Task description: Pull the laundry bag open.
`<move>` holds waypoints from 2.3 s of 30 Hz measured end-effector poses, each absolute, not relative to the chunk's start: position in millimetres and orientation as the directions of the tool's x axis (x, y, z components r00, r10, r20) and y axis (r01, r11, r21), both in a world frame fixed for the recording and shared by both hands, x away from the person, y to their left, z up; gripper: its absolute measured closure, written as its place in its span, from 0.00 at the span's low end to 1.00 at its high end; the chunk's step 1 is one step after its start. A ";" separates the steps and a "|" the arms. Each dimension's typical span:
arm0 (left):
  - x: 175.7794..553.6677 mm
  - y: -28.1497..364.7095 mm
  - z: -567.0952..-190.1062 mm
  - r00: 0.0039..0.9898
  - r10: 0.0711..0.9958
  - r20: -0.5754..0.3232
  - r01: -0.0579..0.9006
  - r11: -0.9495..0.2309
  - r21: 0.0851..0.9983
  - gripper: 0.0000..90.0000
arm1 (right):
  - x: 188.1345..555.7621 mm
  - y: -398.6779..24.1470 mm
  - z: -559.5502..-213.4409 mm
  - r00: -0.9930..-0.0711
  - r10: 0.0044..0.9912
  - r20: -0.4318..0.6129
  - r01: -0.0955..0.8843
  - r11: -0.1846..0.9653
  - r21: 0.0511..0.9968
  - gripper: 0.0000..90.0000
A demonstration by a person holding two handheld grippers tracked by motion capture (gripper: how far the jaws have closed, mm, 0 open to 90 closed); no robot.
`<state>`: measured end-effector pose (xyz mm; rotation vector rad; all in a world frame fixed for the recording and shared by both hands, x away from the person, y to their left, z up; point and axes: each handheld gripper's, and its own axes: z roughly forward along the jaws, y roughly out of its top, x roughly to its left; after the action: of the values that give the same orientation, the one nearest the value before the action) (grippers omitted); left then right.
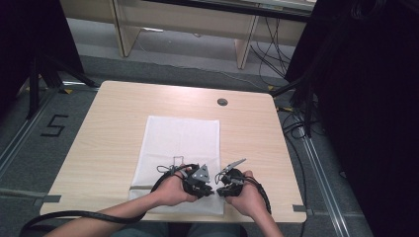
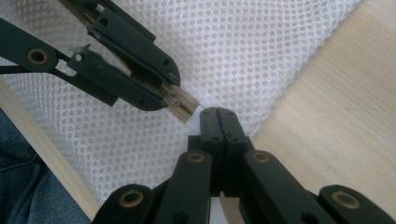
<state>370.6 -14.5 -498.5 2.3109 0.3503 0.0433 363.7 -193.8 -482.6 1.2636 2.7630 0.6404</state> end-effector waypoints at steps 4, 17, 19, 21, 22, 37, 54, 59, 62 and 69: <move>370.6 -15.1 -497.8 0.961 0.267 -0.079 0.240 -0.654 0.717 0.91 | 365.0 -193.8 -483.1 -0.689 0.714 0.124 0.694 0.602 0.395 1.00; 370.6 -14.9 -497.7 0.960 0.268 -0.081 0.243 -0.652 0.718 0.91 | 364.8 -194.0 -483.3 -0.691 0.713 0.120 0.692 0.603 0.397 1.00; 370.8 -14.7 -497.5 0.960 0.266 -0.081 0.242 -0.653 0.718 0.91 | 364.8 -193.8 -483.2 -0.691 0.713 0.121 0.692 0.603 0.396 1.00; 370.7 -14.5 -497.2 0.961 0.265 -0.080 0.240 -0.654 0.718 0.91 | 364.8 -193.7 -483.2 -0.691 0.713 0.120 0.692 0.604 0.396 1.00; 370.8 -14.5 -497.3 0.961 0.264 -0.080 0.240 -0.654 0.718 0.91 | 364.1 -193.4 -482.9 -0.683 0.720 0.122 0.700 0.597 0.392 1.00; 370.8 -10.4 -495.6 0.963 0.258 -0.079 0.233 -0.646 0.727 0.91 | 365.4 -194.5 -483.7 -0.693 0.710 0.123 0.690 0.603 0.401 1.00; 370.1 -9.1 -496.5 0.959 0.267 -0.096 0.249 -0.628 0.737 0.91 | 363.9 -193.1 -482.6 -0.675 0.727 0.124 0.707 0.591 0.388 1.00; 370.4 -5.8 -494.4 0.961 0.261 -0.088 0.240 -0.635 0.734 0.91 | 365.1 -193.9 -483.2 -0.688 0.715 0.121 0.694 0.601 0.395 1.00; 369.7 -4.4 -494.1 0.959 0.269 -0.095 0.250 -0.632 0.734 0.91 | 365.0 -193.4 -483.1 -0.686 0.718 0.120 0.697 0.600 0.393 1.00; 369.2 -3.0 -493.5 0.959 0.269 -0.093 0.249 -0.632 0.734 0.91 | 364.9 -193.4 -483.0 -0.685 0.718 0.119 0.697 0.600 0.393 1.00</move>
<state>369.2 -3.0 -493.5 2.2802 0.3613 0.0313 364.9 -193.4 -483.0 1.2235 2.7636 0.6451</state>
